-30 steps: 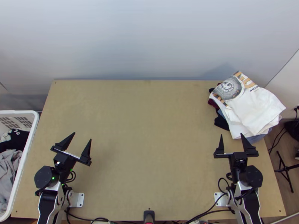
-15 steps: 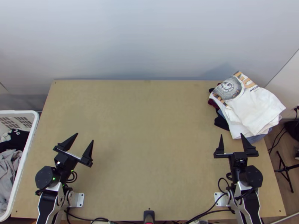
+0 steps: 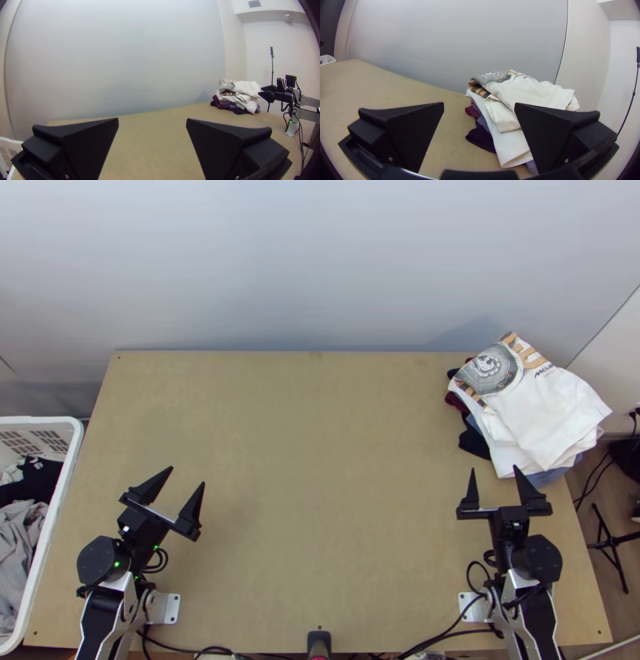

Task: Fold the t-shirt

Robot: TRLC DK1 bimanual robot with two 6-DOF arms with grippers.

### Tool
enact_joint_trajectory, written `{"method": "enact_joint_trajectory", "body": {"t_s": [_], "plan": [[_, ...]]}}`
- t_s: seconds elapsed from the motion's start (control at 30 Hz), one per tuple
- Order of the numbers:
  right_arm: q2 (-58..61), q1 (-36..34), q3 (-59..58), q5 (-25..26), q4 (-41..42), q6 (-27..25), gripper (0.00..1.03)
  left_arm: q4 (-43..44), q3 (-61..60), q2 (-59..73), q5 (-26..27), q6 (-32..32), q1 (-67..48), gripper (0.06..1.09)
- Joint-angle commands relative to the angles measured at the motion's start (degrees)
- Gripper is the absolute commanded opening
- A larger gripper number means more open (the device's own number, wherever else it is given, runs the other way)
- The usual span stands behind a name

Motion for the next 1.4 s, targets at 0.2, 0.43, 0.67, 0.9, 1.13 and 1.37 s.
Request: {"method": "enact_joint_trajectory", "body": {"t_s": [0.2, 0.43, 0.67, 0.9, 1.13, 1.37], "plan": [[0.12, -0.71, 0.65, 4.15, 0.44, 0.07, 0.98, 1.19, 0.54, -0.16, 0.09, -1.62, 2.26, 1.05], [19.54, -0.8, 14.36, 10.39, -1.15, 1.12, 0.98, 4.27, 7.04, 3.53, 0.97, -3.64, 5.51, 1.05], [32.82, 0.78, 30.88, 10.47, -7.65, 6.84, 0.98, 2.07, 22.16, 23.48, 1.68, -1.36, 16.23, 1.05], [40.99, 2.63, 47.14, 10.47, -14.86, 13.43, 0.98, -10.67, 35.87, 33.76, 2.38, 7.34, 29.85, 1.05], [51.27, 4.03, 62.17, 8.36, -24.88, 22.57, 0.98, -12.08, 33.94, 44.75, 14.33, 18.95, 61.49, 1.05], [57.42, 7.99, 73.77, 3.35, -34.46, 26.88, 0.98, -5.58, 36.66, 67.77, 15.12, 31.95, 80.48, 1.05]]}}
